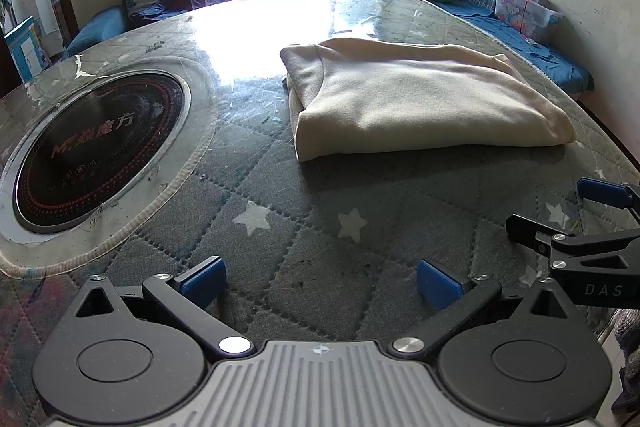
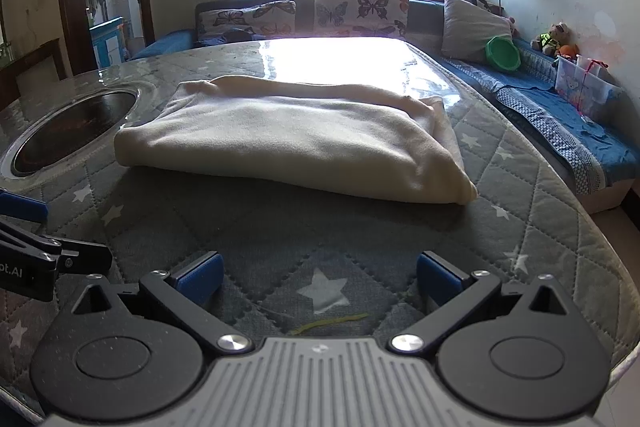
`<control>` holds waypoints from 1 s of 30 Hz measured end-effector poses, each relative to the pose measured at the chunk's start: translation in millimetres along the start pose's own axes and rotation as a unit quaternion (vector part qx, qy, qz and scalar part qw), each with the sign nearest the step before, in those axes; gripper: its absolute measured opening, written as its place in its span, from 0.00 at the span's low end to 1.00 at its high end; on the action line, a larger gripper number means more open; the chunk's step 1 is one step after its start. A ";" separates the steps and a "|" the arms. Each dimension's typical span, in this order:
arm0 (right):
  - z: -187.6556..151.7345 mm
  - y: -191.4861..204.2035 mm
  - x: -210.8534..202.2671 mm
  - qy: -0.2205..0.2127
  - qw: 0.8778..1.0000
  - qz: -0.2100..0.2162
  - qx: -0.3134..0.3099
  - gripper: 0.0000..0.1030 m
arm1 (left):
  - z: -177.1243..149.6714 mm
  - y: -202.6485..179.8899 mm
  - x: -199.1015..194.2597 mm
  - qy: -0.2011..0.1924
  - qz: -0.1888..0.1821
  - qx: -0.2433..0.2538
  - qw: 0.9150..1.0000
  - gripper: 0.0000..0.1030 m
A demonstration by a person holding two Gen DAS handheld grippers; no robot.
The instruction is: Fold clothes
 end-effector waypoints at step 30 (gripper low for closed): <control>22.2 11.1 -6.6 -0.005 0.999 0.017 -0.030 1.00 | 18.2 11.7 -4.6 -0.025 0.017 0.005 1.000 1.00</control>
Point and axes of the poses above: each gripper's, at about its wrist camera, not at the fingertips, and x roughly the way its jaws point, y to its left, z to its top, the point moved 4 cm from there along x, roughly the way its jaws point, and after that the axes turned 15 degrees about -y, right-handed, at the moved point
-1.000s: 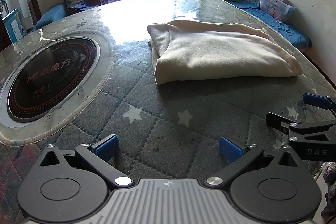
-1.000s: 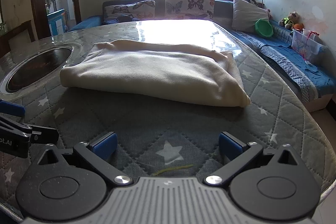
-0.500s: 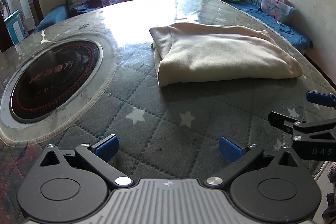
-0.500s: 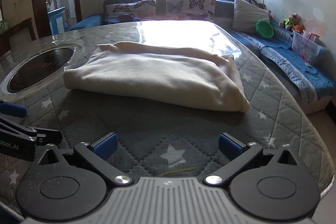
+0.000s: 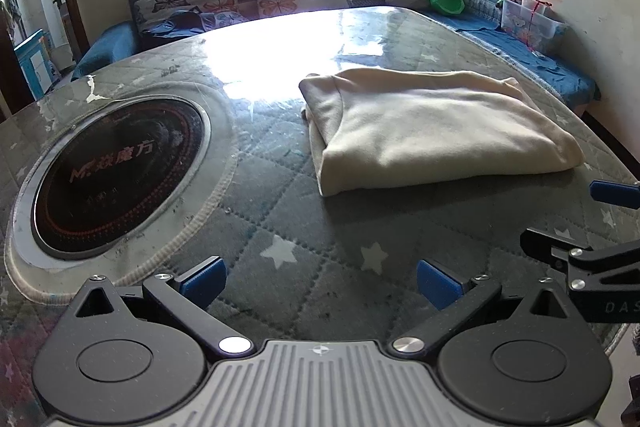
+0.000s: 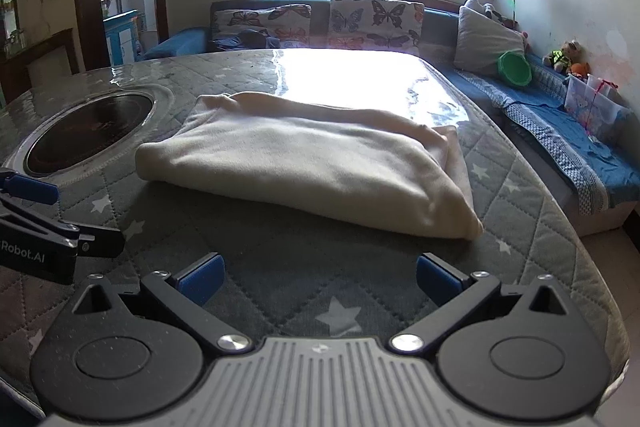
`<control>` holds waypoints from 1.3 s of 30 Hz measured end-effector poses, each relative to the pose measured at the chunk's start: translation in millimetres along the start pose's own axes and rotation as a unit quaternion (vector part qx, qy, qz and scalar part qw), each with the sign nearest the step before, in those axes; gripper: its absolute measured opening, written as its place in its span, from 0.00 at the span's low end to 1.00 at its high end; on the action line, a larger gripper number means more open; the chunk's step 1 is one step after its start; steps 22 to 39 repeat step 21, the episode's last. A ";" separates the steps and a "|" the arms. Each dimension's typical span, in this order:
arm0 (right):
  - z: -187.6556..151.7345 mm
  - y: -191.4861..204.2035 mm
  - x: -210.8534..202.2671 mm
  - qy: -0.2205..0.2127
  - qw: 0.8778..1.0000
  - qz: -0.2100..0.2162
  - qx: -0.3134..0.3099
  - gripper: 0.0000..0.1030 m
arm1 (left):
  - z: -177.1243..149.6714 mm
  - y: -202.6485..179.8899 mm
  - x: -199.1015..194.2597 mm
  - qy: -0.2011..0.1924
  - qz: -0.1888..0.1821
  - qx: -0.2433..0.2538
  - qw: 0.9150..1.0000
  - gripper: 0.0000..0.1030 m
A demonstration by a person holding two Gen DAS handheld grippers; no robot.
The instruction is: Fold clothes
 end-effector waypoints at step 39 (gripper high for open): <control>15.4 10.1 16.3 -0.004 1.000 0.022 -0.018 1.00 | 21.0 14.3 12.3 -0.008 0.015 -0.009 1.000 1.00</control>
Point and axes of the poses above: each gripper's, at about its wrist camera, not at the fingertips, and x roughly the way its jaws point, y to its left, z to its top, the point moved 4 cm from there along x, roughly the way its jaws point, and after that the axes turned 15 degrees about -y, right-handed, at the moved point
